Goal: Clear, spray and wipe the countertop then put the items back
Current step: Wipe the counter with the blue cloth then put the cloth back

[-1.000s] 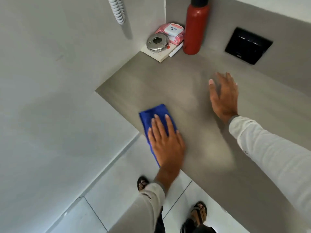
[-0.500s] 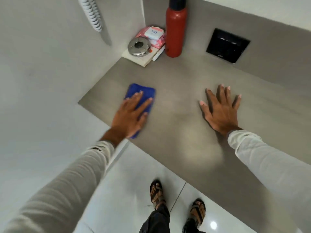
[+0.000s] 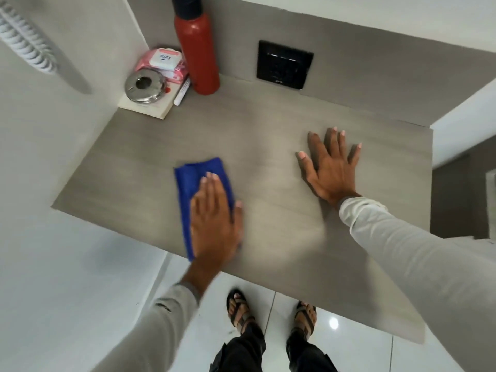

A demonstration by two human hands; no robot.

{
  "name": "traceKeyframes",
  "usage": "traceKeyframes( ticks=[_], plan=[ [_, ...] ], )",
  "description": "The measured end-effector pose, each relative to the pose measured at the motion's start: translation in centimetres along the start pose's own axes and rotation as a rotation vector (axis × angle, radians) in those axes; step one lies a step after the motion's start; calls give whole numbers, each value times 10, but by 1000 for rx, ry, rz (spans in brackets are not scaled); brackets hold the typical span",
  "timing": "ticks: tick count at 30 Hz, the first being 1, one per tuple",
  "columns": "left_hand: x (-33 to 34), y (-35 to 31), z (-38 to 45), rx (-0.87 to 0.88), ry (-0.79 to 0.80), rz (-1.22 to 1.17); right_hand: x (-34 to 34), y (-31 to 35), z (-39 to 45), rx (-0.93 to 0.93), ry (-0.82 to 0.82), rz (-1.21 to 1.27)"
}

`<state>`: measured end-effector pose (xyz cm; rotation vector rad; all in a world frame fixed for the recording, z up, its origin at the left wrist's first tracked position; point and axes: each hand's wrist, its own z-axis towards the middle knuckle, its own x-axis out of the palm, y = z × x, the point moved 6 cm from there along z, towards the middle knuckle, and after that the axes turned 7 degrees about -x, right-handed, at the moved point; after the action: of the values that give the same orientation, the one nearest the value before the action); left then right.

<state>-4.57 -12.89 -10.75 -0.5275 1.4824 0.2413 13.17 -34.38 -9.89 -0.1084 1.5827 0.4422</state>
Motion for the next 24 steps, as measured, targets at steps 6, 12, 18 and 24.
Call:
traceKeyframes(
  ticks=[6,12,18,24],
  plan=[
    [25,-124,-97,105,71,-129,-27,-22,8,-46,-45,-27],
    [36,-182,-133,23,80,-167,-43,-63,-3,-77,-26,-82],
    [34,-147,-75,198,25,-60,-33,-67,-19,-126,7,-53],
    [20,-96,35,155,-53,41,-19,-71,-25,-126,2,-42]
  ],
)
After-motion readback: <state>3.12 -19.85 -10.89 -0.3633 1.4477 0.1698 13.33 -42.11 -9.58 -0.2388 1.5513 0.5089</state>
